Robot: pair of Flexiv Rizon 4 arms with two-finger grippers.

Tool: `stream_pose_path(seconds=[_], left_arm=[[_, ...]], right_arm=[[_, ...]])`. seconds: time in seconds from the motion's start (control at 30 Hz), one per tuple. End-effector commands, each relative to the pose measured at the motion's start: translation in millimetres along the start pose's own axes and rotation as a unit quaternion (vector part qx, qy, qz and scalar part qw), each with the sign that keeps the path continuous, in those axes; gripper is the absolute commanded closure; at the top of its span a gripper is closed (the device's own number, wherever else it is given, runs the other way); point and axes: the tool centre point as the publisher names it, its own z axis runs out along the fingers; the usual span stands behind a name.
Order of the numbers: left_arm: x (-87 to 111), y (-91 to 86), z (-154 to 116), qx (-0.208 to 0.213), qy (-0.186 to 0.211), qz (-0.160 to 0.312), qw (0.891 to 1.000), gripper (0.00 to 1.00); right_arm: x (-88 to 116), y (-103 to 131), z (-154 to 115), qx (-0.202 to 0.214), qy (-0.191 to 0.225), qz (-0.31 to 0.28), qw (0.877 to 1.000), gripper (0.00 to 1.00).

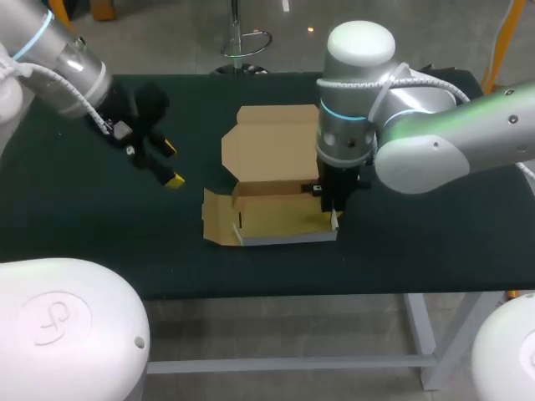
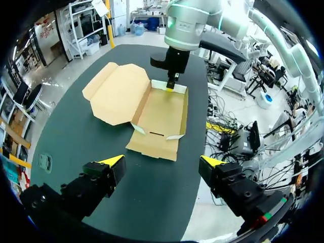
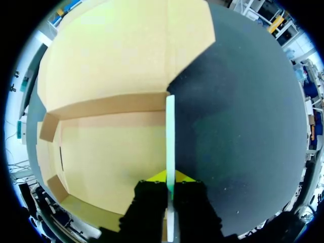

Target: Assemble the packaging by folding the flat box into shape, placing the metal phone stand inside, and closing the box properly

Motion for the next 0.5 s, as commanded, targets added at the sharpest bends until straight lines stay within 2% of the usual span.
stream_pose_path(seconds=[0.03,0.07,0.17,0.5], left_arm=[[-7.5,6.7,18,0.075,0.075,-0.363,0.926,0.0],[-9.0,8.7,22,0.082,0.074,-0.384,0.917,0.0],[-10.5,11.7,29,0.082,0.063,-0.42,0.902,0.0],[-10.5,11.7,29,0.082,0.063,-0.42,0.902,0.0]], right_arm=[[0,0,0,0.001,0.0,0.0,1.0,1.0],[0,0,0,0.001,0.0,0.0,1.0,1.0],[0,0,0,0.001,0.0,0.0,1.0,1.0],[0,0,0,0.001,0.0,0.0,1.0,1.0]])
